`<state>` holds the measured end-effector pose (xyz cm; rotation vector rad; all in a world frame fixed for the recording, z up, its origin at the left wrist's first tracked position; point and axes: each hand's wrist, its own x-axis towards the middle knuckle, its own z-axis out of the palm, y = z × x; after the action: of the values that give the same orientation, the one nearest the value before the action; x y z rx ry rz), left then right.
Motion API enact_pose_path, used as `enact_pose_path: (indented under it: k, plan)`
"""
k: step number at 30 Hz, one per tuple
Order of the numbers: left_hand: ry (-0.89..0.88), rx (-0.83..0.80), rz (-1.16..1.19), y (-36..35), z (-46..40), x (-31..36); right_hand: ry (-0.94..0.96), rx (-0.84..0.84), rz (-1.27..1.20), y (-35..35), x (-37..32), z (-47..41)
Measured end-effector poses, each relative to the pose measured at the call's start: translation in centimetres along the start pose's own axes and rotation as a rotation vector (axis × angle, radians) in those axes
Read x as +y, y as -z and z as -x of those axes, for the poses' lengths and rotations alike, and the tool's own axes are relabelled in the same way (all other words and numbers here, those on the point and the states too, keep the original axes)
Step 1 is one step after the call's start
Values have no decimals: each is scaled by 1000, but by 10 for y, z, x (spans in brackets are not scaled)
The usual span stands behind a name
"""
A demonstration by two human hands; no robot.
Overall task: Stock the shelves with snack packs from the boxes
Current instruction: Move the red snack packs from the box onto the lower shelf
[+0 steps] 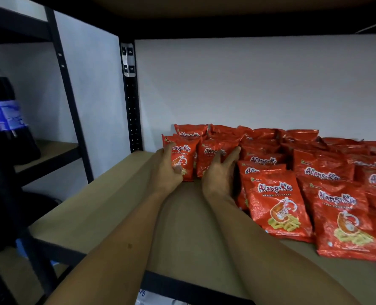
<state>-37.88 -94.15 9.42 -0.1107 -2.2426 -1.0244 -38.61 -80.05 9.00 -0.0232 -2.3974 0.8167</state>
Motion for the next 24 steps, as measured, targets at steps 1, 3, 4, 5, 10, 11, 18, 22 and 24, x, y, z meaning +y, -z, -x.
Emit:
enact_pose_path:
  k: [1, 3, 4, 5, 10, 11, 18, 22, 24]
  plan:
    - [6, 2, -35, 1, -4, -3, 3, 4, 43, -6, -3, -3]
    - [25, 12, -80, 1, -9, -10, 21, 19, 80, -14, -7, -6]
    - [35, 10, -84, -1, -9, -13, 30, 17, 110, -17, -6, -7]
    - [45, -1, -77, -4, -7, -13, 33, 16, 133, -19, -1, -7]
    - [45, -32, -31, -11, -1, -10, 172, 50, 147, -20, 6, -7]
    - [42, -27, -28, -9, -1, -10, 208, 39, 144, -21, 3, -7]
    - [53, 12, -46, -12, -7, -4, 315, -30, 43, -6, 6, -16]
    - [76, 40, -108, -9, -2, -4, 338, -53, -94, 2, 2, -18]
    - [89, 36, -172, -3, 11, -5, 379, -87, -115, 2, -2, -10]
